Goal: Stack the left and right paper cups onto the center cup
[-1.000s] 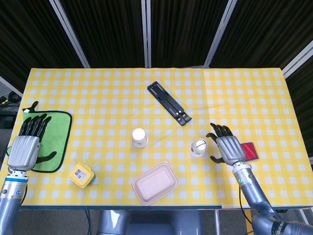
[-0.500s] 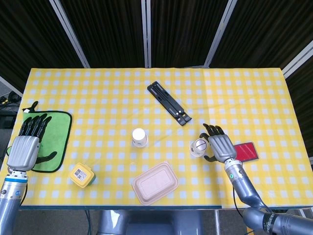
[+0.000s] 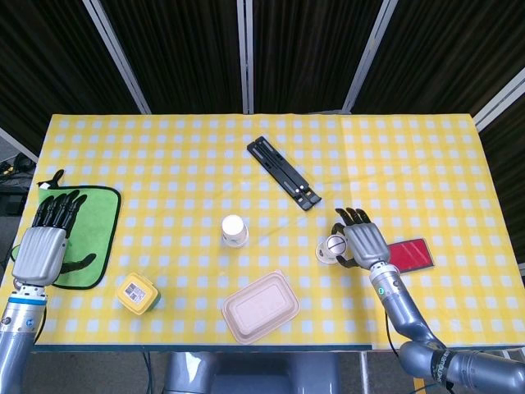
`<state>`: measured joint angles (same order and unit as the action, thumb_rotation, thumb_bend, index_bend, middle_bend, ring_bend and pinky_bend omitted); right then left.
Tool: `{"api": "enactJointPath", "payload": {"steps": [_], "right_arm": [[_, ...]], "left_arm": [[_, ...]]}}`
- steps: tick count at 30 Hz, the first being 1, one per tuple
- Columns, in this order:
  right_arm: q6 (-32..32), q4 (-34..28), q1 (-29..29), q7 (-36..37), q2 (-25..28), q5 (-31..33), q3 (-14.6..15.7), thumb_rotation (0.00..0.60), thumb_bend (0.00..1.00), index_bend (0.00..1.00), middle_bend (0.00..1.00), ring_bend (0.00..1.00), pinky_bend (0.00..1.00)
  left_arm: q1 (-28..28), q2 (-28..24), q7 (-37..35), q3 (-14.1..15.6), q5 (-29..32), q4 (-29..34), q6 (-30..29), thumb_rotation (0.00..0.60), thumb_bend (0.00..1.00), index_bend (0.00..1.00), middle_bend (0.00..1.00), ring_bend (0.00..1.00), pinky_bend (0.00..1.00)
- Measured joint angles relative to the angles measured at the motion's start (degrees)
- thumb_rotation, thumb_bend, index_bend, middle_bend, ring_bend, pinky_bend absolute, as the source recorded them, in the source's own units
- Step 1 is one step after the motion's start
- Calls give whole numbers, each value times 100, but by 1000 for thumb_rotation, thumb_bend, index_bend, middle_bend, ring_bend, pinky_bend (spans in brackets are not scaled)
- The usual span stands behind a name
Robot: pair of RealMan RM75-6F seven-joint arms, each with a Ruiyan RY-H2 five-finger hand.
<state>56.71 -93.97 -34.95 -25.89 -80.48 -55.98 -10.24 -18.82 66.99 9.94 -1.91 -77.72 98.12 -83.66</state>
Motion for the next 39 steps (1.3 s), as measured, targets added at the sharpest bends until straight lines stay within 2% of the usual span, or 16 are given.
{"api": "enactJointPath", "payload": {"steps": [9, 16, 22, 30, 39], "right_arm": [[304, -377, -90, -5, 99, -272, -171, 600, 246, 457, 75, 0, 0], [467, -1088, -307, 39, 210, -376, -585, 600, 245, 456, 74, 0, 0], [573, -1202, -815, -295, -116, -195, -893, 600, 245, 456, 73, 0, 0], [656, -1048, -1180, -714, -565, 90, -894, 600, 245, 456, 73, 0, 0], [684, -689, -1462, -953, -1003, 295, -836, 600, 245, 456, 73, 0, 0]], "left_arm": [[63, -12, -38, -97, -26, -5, 41, 600, 114, 0, 0, 0, 0], [80, -12, -53, -169, 15, -32, 138, 600, 114, 0, 0, 0, 0], [97, -9, -189, -234, 49, -121, 230, 600, 114, 0, 0, 0, 0], [125, 21, -246, -361, 196, -311, 341, 600, 114, 0, 0, 0, 0], [137, -75, -661, -383, 133, -322, 501, 600, 114, 0, 0, 0, 0]]}}
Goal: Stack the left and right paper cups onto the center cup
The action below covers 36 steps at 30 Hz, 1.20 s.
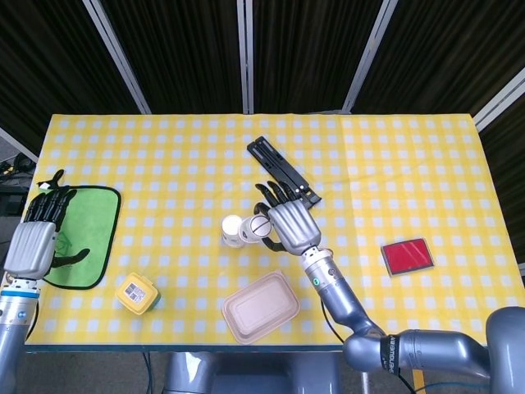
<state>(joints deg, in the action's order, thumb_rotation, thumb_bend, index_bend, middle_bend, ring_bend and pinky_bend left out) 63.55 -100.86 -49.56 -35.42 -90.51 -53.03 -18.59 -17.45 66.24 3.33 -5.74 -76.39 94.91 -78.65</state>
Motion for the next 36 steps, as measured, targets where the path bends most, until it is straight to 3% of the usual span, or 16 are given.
{"api": "enactJointPath", "payload": {"steps": [26, 32, 36], "right_arm": [[-159, 1063, -645, 3, -852, 77, -98, 600, 241, 443, 70, 0, 0], [-161, 1230, -716, 86, -1034, -24, -60, 600, 173, 247, 4, 0, 0], [7, 1331, -724, -25, -1111, -112, 0, 600, 155, 195, 0, 0, 0]], "left_arm": [[75, -245, -796, -114, -102, -68, 179, 600, 114, 0, 0, 0, 0], [75, -253, -765, -121, -86, -61, 240, 600, 113, 0, 0, 0, 0], [93, -266, -732, -142, -61, -21, 232, 600, 113, 0, 0, 0, 0]]}}
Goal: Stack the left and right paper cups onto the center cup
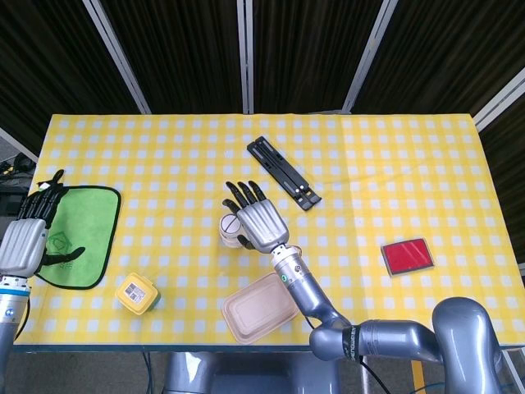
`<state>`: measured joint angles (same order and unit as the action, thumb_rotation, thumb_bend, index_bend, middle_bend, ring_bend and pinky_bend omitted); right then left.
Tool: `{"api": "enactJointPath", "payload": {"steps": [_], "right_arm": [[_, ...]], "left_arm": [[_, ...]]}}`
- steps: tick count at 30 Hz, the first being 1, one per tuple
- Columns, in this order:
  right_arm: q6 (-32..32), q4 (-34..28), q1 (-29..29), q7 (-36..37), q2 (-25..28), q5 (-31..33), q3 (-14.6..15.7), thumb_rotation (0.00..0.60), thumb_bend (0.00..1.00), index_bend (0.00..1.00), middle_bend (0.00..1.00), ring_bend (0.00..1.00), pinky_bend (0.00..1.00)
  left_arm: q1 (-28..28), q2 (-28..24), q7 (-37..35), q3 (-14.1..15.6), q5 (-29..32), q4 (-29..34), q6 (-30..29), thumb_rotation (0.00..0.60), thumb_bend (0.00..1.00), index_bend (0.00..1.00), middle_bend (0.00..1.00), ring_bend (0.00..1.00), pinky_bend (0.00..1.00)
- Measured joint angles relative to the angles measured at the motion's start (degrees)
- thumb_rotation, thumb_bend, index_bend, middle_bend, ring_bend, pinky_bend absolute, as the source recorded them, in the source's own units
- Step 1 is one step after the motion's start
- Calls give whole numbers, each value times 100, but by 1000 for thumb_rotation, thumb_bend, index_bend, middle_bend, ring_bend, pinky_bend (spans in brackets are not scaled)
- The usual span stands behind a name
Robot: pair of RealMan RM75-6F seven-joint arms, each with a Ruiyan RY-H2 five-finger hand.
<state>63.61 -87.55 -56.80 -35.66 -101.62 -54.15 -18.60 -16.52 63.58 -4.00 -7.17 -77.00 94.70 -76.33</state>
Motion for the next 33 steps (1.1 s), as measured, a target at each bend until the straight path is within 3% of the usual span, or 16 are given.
{"api": "enactJointPath", "payload": {"steps": [12, 18, 22, 26, 33], "right_arm": [[299, -404, 270, -21, 240, -163, 164, 600, 149, 157, 0, 0, 0], [691, -758, 823, 148, 719, -599, 650, 600, 145, 61, 0, 0, 0], [1140, -815, 1449, 501, 1191, -1068, 1171, 600, 136, 0, 0, 0, 0], [1551, -662, 2065, 1057, 1586, -1413, 1574, 600, 132, 0, 0, 0, 0], [1926, 14, 2885, 2178, 2021, -1594, 1861, 600, 133, 0, 0, 0, 0]], "left_arm": [[11, 24, 104, -23, 33, -6, 31, 600, 114, 0, 0, 0, 0], [-7, 113, 284, -21, 81, -72, 78, 600, 113, 0, 0, 0, 0], [-48, 238, 463, -6, 101, -157, 145, 600, 108, 0, 0, 0, 0], [-65, 339, 602, 6, 88, -227, 138, 600, 104, 0, 0, 0, 0], [-28, 542, 941, 75, 63, -331, 50, 600, 104, 0, 0, 0, 0]]}}
